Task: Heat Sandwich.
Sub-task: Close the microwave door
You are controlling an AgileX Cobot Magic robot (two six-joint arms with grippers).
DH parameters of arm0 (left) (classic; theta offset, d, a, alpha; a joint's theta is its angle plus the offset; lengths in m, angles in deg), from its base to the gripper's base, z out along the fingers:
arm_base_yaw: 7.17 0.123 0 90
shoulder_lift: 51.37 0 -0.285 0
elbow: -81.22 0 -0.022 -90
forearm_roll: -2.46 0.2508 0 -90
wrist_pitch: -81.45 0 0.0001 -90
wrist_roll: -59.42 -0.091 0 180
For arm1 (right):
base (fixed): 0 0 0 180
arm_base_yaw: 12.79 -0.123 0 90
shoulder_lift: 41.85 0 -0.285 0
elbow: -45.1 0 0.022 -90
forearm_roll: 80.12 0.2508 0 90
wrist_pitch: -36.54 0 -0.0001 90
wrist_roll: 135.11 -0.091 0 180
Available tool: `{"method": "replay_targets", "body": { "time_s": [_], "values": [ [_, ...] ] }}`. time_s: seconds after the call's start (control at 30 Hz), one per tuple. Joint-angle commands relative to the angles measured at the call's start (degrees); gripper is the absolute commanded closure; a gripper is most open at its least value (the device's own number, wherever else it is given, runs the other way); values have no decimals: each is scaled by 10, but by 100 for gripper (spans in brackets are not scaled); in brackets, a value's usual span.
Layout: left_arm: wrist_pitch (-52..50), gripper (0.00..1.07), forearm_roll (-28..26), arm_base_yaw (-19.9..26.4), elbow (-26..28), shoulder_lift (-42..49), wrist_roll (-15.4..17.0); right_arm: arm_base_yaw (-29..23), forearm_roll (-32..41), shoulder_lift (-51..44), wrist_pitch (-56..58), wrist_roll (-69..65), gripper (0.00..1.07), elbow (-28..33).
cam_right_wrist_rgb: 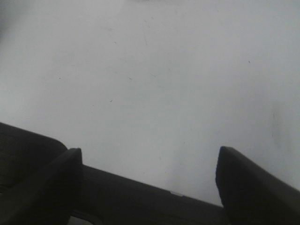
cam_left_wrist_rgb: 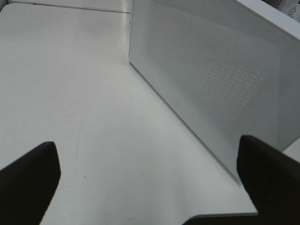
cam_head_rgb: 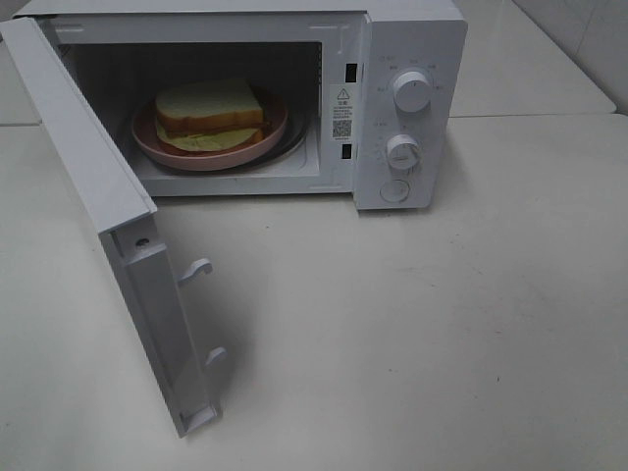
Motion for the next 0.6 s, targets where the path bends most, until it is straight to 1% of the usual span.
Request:
{"method": "replay_targets", "body": {
  "time_s": [0.03,0.1,0.13,0.27,0.47,0.6],
  "values": [
    [-1,10,-1,-1,-1,4,1,47,-2,-39,-13,-11,31,44],
    [-1,10,-1,-1,-1,4,1,77,-2,-74,-37,-23,31,81],
    [-1,10,-1,-1,-1,4,1,77,-2,-74,-37,-23,31,81],
    [-1,10,-1,-1,-1,4,1,114,0,-129,-67,-25,31,133],
    [-1,10,-1,-1,-1,4,1,144,-1,-172,-95,-25,31,135],
    [-1,10,-1,-1,-1,4,1,162,4,-209,-124,-23,31,154]
  ]
}}
